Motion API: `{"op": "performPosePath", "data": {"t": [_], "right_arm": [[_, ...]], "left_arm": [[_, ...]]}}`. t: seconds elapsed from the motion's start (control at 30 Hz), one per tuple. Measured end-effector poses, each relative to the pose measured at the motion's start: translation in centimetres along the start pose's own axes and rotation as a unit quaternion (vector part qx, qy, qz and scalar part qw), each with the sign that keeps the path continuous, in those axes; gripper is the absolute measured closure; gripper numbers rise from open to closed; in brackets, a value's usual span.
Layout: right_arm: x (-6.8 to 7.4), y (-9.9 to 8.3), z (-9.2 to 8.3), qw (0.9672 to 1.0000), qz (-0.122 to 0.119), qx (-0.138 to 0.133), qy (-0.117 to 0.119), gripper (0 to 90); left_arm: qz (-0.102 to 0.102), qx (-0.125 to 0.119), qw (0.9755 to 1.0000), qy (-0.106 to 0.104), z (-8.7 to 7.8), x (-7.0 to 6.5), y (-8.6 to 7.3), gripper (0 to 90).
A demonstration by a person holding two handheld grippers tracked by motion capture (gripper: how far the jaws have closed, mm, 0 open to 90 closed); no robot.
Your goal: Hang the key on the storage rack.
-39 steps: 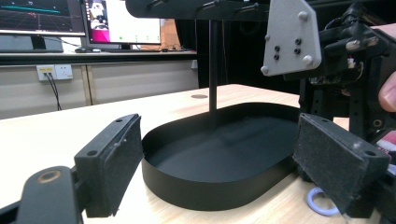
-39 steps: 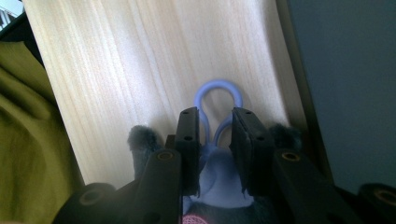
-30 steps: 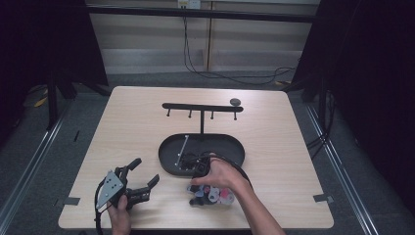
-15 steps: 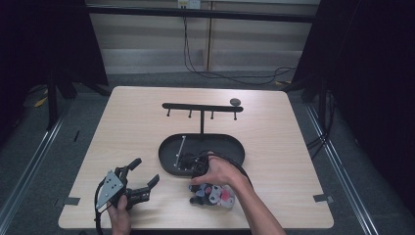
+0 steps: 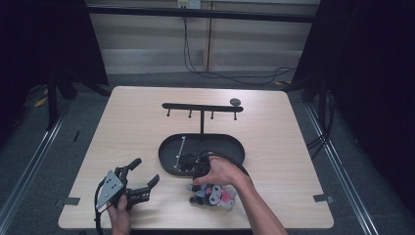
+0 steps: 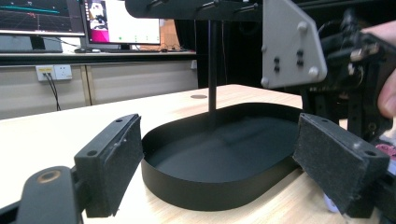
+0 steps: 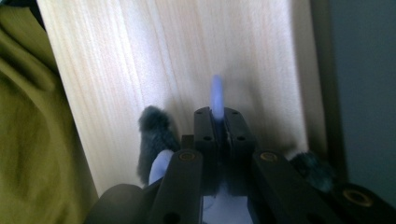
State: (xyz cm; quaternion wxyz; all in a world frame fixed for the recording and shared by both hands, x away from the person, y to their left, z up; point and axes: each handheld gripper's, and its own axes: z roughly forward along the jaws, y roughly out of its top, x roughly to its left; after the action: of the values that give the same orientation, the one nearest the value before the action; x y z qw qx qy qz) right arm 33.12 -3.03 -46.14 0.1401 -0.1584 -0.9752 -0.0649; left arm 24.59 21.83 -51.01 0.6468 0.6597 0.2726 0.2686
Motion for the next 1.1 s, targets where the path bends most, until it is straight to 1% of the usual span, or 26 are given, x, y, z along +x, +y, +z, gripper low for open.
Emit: {"op": "performPosePath", "data": {"t": [0.03,0.07,0.13,0.27,0.33,0.4,0.43,0.6,0.63,0.67,0.7,0.73,0.77,0.8,0.83,0.93,0.97,1.0,1.1], "right_arm": [[0.2,-0.1,-0.5,1.0000,-0.001,-0.007,0.000,86.1],[0.2,-0.1,-0.5,1.0000,-0.001,-0.007,0.000,86.1],[0.3,-0.2,-0.9,1.0000,0.002,-0.003,0.000,86.0],[0.2,-0.3,-1.3,1.0000,-0.003,0.000,-0.001,86.6],[0.4,-0.6,-1.8,0.9999,-0.004,-0.009,-0.002,86.9],[0.5,-0.6,-2.1,1.0000,-0.006,-0.007,-0.001,86.9],[0.7,-0.9,-2.5,0.9999,-0.006,-0.015,-0.002,87.0],[1.1,-1.3,-3.2,0.9998,-0.007,-0.018,-0.006,87.2],[1.2,-1.4,-3.6,0.9998,-0.006,-0.019,-0.005,87.2],[1.2,-1.5,-3.8,0.9996,-0.011,-0.023,-0.007,87.2],[1.3,-1.6,-4.2,0.9996,-0.011,-0.024,-0.010,87.3],[1.4,-1.7,-4.5,0.9995,-0.011,-0.028,-0.007,87.3],[1.5,-1.9,-5.1,0.9992,-0.012,-0.037,-0.011,87.4],[1.5,-1.9,-5.1,0.9992,-0.012,-0.037,-0.011,87.4],[1.7,-2.1,-5.6,0.9990,-0.012,-0.041,-0.010,87.4],[1.7,-2.3,-6.1,0.9988,-0.012,-0.047,-0.011,87.4],[1.8,-2.6,-6.7,0.9984,-0.014,-0.052,-0.014,87.4],[1.8,-2.6,-6.7,0.9984,-0.014,-0.052,-0.014,87.4],[1.9,-2.7,-7.5,0.9985,-0.016,-0.050,-0.016,87.5]], "left_arm": [[0.001,0.000,1.0000,-0.002,0.0,0.0,0.0,15.4],[-0.003,0.001,1.0000,0.001,0.0,0.0,0.0,15.4],[0.001,0.000,1.0000,-0.002,0.0,0.0,0.0,15.4],[0.001,0.000,1.0000,-0.002,0.0,0.0,0.0,15.4],[0.001,0.000,1.0000,-0.002,0.0,0.0,0.0,15.4],[0.001,0.000,1.0000,-0.002,0.0,0.0,0.0,15.4],[0.001,0.000,1.0000,-0.002,0.0,0.0,0.0,15.4],[0.001,0.000,1.0000,-0.001,0.0,0.0,0.0,15.4],[0.000,-0.002,1.0000,-0.001,0.0,0.0,0.0,15.4],[-0.003,-0.001,1.0000,0.000,0.0,0.0,0.0,15.4],[0.001,-0.002,1.0000,-0.001,0.0,0.0,0.0,15.4],[0.001,-0.002,1.0000,-0.001,0.0,0.0,0.0,15.4],[0.001,-0.002,1.0000,-0.001,0.0,0.0,0.0,15.4],[0.001,-0.002,1.0000,-0.001,0.0,0.0,0.0,15.4],[0.001,0.001,1.0000,-0.002,0.0,0.0,0.0,15.4],[0.001,0.001,1.0000,-0.002,0.0,0.0,0.0,15.4],[0.001,0.000,1.0000,-0.002,0.0,0.0,0.0,15.4],[0.000,0.000,1.0000,0.000,0.0,0.0,0.0,15.4],[0.001,0.000,1.0000,-0.002,0.0,0.0,0.0,15.4]]}}
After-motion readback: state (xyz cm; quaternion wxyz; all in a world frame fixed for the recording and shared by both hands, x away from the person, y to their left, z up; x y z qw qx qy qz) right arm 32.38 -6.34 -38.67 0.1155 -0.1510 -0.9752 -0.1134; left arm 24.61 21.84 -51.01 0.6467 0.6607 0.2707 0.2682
